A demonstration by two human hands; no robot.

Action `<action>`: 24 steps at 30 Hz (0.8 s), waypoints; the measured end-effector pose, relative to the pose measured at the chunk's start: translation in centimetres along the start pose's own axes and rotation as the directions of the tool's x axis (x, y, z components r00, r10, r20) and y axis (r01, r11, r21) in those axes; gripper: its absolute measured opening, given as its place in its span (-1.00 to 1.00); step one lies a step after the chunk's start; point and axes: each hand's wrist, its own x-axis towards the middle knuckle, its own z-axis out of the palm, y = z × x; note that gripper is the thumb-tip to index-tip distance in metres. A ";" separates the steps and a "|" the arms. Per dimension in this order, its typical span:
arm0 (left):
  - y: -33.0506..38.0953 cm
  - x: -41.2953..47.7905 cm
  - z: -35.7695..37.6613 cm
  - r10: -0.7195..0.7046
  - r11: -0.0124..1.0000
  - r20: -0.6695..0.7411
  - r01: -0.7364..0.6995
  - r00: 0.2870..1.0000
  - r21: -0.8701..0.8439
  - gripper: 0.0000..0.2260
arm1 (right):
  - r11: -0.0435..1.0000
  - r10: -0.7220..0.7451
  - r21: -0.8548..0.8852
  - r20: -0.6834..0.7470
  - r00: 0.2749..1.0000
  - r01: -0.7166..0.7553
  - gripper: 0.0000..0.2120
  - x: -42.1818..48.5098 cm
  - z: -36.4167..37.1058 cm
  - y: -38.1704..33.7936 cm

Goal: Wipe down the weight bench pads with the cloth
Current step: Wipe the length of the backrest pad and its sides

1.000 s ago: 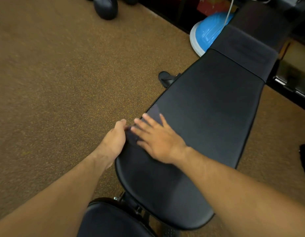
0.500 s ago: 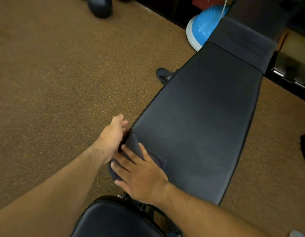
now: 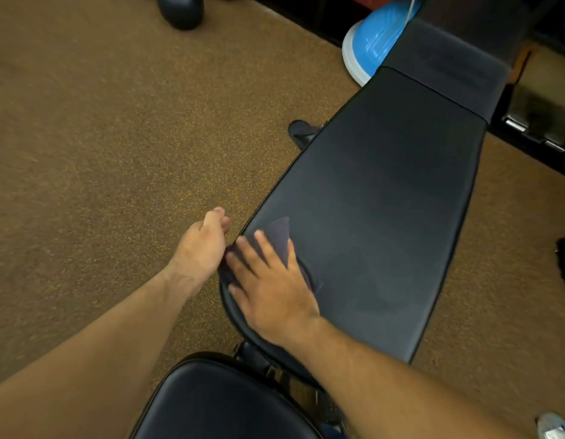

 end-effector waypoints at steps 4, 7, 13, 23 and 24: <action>-0.2 -1.2 0.9 -0.016 0.996 -0.017 0.018 1.000 0.093 -0.33 | 0.972 -0.232 -0.021 0.060 0.971 0.234 -0.51 -3.7 0.6 -1.0; -0.7 -2.1 1.9 -0.033 0.989 -0.037 0.038 0.999 0.143 -0.48 | 0.938 -0.346 0.006 0.060 0.936 0.347 -0.51 -4.6 1.0 0.1; -1.1 -2.3 3.0 -0.010 0.986 -0.085 0.024 0.996 0.163 -0.53 | 0.990 -0.127 -0.043 0.087 0.988 0.131 -0.47 -1.4 -1.4 6.4; -1.3 -1.9 1.8 0.010 1.000 -0.038 -0.010 0.999 -0.014 -0.40 | 0.958 0.277 0.093 -0.036 0.960 -0.273 -0.49 -0.6 -1.1 3.5; -1.2 -1.9 1.7 0.029 0.999 -0.055 -0.031 0.998 -0.029 -0.42 | 0.972 0.227 0.072 -0.049 0.973 -0.223 -0.49 -1.0 -0.7 2.7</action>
